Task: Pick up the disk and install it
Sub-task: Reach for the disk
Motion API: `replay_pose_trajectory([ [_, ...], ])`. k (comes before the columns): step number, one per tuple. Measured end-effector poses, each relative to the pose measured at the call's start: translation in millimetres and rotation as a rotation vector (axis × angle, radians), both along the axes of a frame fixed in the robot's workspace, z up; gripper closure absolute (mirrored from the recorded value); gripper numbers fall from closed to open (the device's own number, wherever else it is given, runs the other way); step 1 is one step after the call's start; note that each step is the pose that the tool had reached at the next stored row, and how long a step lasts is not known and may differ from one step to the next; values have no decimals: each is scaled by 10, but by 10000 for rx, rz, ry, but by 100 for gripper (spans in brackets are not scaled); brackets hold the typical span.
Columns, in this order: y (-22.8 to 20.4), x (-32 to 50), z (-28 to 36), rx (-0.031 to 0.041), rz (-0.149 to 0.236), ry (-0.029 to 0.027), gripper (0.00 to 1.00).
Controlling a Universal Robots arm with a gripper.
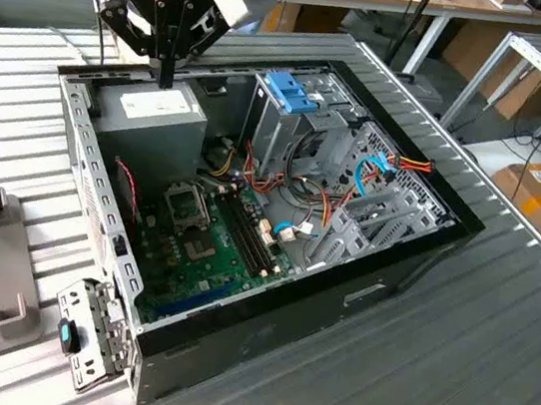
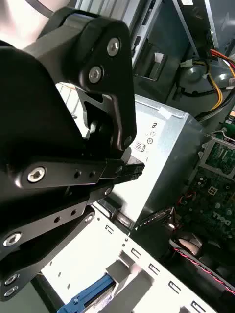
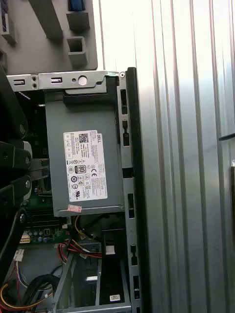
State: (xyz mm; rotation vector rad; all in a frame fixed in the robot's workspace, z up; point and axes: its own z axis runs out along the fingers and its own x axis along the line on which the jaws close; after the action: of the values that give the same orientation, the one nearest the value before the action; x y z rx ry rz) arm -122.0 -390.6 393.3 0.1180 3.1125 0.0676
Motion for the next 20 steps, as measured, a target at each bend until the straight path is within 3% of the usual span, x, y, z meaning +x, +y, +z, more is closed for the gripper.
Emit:
replay_pose_trajectory([
  [12,10,-4,0,0,-1,0,89],
  [20,9,-105,0,-1,0,0,89],
])
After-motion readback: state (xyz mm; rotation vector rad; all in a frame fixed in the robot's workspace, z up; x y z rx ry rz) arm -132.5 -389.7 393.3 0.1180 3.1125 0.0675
